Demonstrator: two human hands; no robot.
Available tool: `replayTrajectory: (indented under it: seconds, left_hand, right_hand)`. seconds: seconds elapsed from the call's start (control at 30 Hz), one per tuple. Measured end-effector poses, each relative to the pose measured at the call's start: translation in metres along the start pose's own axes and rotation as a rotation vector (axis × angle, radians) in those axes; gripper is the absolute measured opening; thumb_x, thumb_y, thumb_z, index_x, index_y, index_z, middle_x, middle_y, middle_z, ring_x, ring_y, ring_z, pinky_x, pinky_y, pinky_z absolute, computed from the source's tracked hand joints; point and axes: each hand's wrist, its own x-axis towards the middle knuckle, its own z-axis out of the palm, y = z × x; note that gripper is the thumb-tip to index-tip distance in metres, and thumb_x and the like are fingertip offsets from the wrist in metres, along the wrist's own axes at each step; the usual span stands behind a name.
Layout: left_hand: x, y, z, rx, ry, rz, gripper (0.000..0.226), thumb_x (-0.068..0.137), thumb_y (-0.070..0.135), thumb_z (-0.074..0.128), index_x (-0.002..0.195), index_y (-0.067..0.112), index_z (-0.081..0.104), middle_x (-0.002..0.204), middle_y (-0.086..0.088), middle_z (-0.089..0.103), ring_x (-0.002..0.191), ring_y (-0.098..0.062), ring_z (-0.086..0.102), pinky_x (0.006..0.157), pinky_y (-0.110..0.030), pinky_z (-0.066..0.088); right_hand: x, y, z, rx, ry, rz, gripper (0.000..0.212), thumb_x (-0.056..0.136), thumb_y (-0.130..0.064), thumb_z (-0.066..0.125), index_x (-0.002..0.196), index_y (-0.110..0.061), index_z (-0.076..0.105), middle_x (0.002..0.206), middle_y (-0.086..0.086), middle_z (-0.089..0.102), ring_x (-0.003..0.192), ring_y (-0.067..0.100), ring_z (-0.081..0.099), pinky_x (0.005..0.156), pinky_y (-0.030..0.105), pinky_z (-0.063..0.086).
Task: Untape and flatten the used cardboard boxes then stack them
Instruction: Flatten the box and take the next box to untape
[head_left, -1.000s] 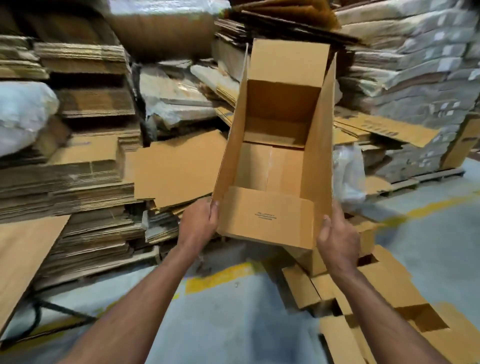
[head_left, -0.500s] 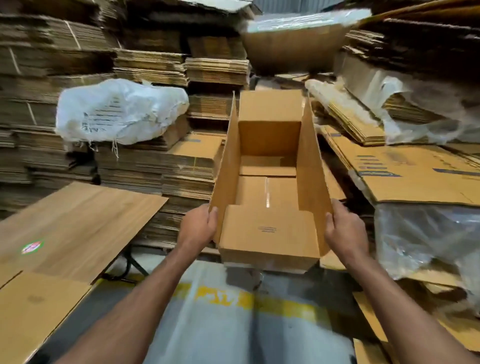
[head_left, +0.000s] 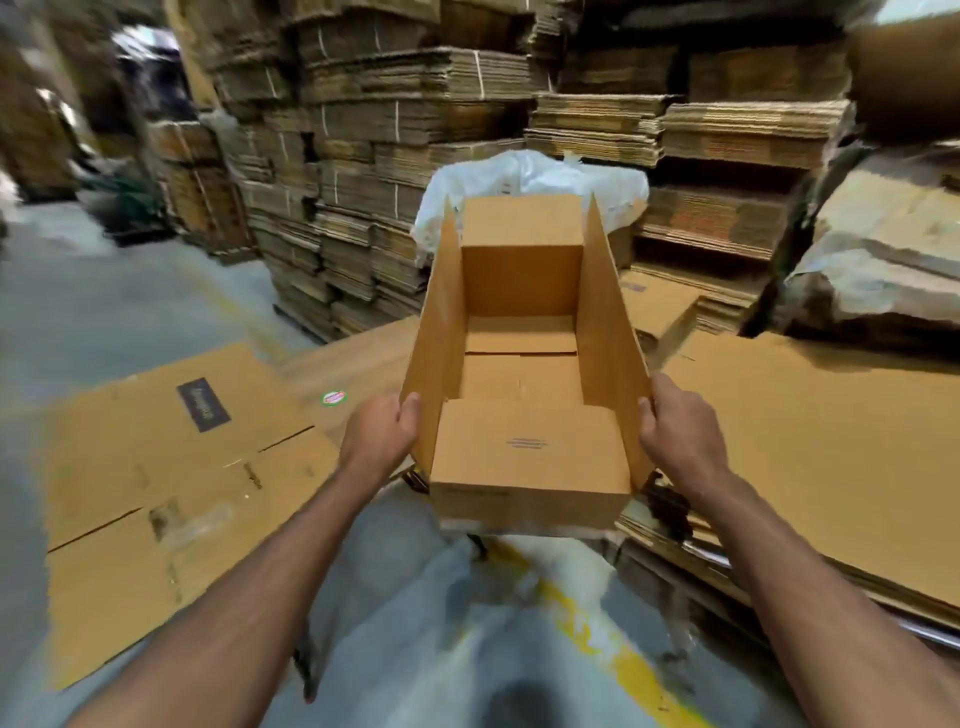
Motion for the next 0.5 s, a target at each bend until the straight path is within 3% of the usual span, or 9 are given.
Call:
replayTrajectory:
  seconds: [0.23,0.33,0.43,0.5]
  left_hand:
    - [0.040,-0.073,-0.018,0.035,0.151,-0.159,0.060,0.093,0.043,0.025,0.085,-0.001,0.065,0.081,-0.018,0.065,0.075,-0.035,0.060,0.065,-0.039,0.046]
    - [0.063,-0.108,-0.016,0.004,0.184,-0.246,0.047,0.101,0.037,0.033,0.083,0.002,0.059,0.082,-0.018,0.064,0.076,-0.036,0.059,0.061,-0.036,0.037]
    - [0.092,-0.134,-0.014,-0.046,0.232,-0.302,0.033,0.102,0.029,0.042,0.088,0.005,0.061,0.082,-0.013,0.064,0.075,-0.032,0.057,0.061,-0.033,0.034]
    - [0.114,-0.152,-0.013,-0.063,0.240,-0.311,0.033,0.102,0.028,0.042,0.083,0.008,0.058,0.078,-0.011,0.063,0.072,-0.031,0.056,0.059,-0.032,0.033]
  right_hand:
    - [0.071,-0.066,0.075,0.067,-0.070,-0.179,0.017,0.101,-0.017,0.047,0.114,-0.010,0.055,0.085,0.006,0.065,0.067,0.021,0.052,0.060,0.030,0.037]
    - [0.099,-0.091,0.103,0.068,-0.060,-0.225,0.014,0.100,-0.017,0.047,0.108,-0.010,0.055,0.078,0.002,0.058,0.069,0.026,0.058,0.061,0.031,0.039]
    - [0.136,-0.113,0.130,0.067,-0.100,-0.261,0.016,0.098,-0.019,0.049,0.109,-0.009,0.054,0.082,0.013,0.067,0.071,0.034,0.061,0.063,0.039,0.048]
    - [0.163,-0.126,0.146,0.059,-0.120,-0.273,0.016,0.098,-0.017,0.050,0.110,-0.007,0.055,0.082,0.011,0.065,0.067,0.028,0.054,0.061,0.033,0.040]
